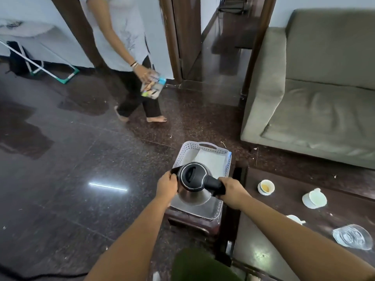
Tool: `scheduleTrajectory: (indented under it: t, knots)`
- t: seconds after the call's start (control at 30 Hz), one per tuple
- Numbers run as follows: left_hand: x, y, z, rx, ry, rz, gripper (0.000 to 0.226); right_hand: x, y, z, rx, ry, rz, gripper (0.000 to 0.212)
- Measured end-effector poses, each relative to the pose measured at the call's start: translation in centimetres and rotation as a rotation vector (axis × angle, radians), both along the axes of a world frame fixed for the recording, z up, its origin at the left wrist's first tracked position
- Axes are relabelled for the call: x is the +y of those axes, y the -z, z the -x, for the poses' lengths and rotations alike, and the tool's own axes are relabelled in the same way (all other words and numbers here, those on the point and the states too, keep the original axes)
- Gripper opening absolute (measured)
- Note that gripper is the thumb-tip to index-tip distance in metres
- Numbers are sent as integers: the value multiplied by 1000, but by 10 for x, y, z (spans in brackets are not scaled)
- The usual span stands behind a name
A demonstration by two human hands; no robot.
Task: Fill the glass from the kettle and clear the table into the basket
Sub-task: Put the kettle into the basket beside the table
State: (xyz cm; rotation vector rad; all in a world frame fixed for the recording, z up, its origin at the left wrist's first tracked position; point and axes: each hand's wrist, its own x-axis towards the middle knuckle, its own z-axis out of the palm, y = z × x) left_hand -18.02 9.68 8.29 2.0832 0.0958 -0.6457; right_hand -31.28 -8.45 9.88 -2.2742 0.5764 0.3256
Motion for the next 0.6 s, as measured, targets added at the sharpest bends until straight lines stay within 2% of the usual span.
scheduleTrajectory:
  t: [0.17, 0.27, 0.37, 0.47, 0.6]
  knots:
    - [8, 35, 3, 96, -57, -7, 28, 4, 33, -11, 82, -17, 6, 18]
    - [16, 49, 1, 114, -73, 1, 30, 10, 49, -14, 127, -63, 18, 22]
    - [20, 58, -4, 83, -24, -40, 31, 13, 60, -15, 163, -87, 4, 27]
    - [15, 60, -11, 91, 52, -67, 32, 6, 66, -19, 163, -49, -22, 20]
    - [7, 61, -24, 151, 18, -110, 33, -2, 68, -29, 201, -86, -13, 22]
